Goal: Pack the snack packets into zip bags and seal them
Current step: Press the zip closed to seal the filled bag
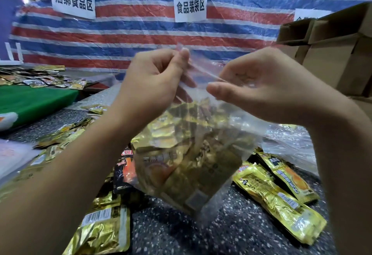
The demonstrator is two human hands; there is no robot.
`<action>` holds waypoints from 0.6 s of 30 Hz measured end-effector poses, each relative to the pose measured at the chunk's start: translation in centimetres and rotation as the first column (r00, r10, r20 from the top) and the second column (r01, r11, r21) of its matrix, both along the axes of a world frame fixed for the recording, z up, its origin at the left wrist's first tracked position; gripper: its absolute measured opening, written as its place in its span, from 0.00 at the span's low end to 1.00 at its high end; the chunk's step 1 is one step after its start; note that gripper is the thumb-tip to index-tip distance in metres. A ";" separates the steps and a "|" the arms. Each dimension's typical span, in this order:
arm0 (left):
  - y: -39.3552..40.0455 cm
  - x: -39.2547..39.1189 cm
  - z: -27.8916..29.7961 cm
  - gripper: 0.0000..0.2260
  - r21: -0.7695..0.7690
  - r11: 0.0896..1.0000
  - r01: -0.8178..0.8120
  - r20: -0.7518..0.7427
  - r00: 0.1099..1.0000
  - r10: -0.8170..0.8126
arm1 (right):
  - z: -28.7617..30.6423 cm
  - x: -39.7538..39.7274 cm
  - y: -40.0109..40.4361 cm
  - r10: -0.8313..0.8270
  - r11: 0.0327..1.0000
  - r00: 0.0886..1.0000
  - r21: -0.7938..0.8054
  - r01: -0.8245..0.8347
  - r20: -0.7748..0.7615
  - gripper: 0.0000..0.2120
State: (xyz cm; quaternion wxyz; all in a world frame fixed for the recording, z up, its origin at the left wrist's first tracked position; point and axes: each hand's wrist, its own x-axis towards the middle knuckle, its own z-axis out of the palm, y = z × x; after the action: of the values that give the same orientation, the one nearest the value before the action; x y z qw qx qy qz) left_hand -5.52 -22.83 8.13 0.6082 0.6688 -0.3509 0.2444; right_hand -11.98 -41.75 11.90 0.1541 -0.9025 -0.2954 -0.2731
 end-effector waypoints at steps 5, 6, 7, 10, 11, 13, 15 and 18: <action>-0.6 1.1 -1.4 0.15 0.056 0.995 0.081 -0.127 0.989 -0.073 | -0.8 1.5 -0.4 -0.094 0.995 0.992 0.026 0.096 -0.090 0.16; -0.7 1.3 -1.6 0.15 0.061 0.993 0.100 -0.151 0.984 -0.090 | -0.9 1.7 -0.6 -0.112 0.993 0.988 0.028 0.115 -0.106 0.16; -0.9 1.4 -1.8 0.16 0.060 0.992 0.112 -0.177 0.979 -0.100 | -1.0 1.9 -0.8 -0.127 0.990 0.986 0.038 0.132 -0.110 0.15; -1.1 1.7 -2.1 0.17 0.005 0.992 0.123 -0.253 0.960 -0.118 | -1.5 2.6 -0.6 -0.158 0.978 0.985 0.124 0.165 -0.063 0.10; -1.1 1.7 -2.1 0.18 -0.009 0.992 0.126 -0.265 0.956 -0.124 | -1.7 2.8 -0.3 -0.169 0.972 0.985 0.159 0.173 -0.038 0.09; -1.0 1.8 -2.1 0.18 -0.013 0.990 0.140 -0.271 0.953 -0.138 | -2.1 3.2 0.2 -0.197 0.960 0.980 0.198 0.197 -0.021 0.08; -1.0 1.7 -2.2 0.18 -0.014 0.988 0.153 -0.269 0.951 -0.151 | -2.4 3.4 0.8 -0.216 0.957 0.975 0.188 0.222 -0.053 0.10; -1.2 1.6 -2.2 0.18 -0.002 0.990 0.138 -0.261 0.956 -0.134 | -2.7 3.6 1.3 -0.216 0.959 0.976 0.178 0.220 -0.042 0.13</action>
State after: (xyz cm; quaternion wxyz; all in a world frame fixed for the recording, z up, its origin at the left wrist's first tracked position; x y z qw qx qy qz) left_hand -3.97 -23.98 5.95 0.6590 0.6743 -0.3150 0.1090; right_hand -8.38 -40.46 9.19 0.2079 -0.9147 -0.1664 -0.3041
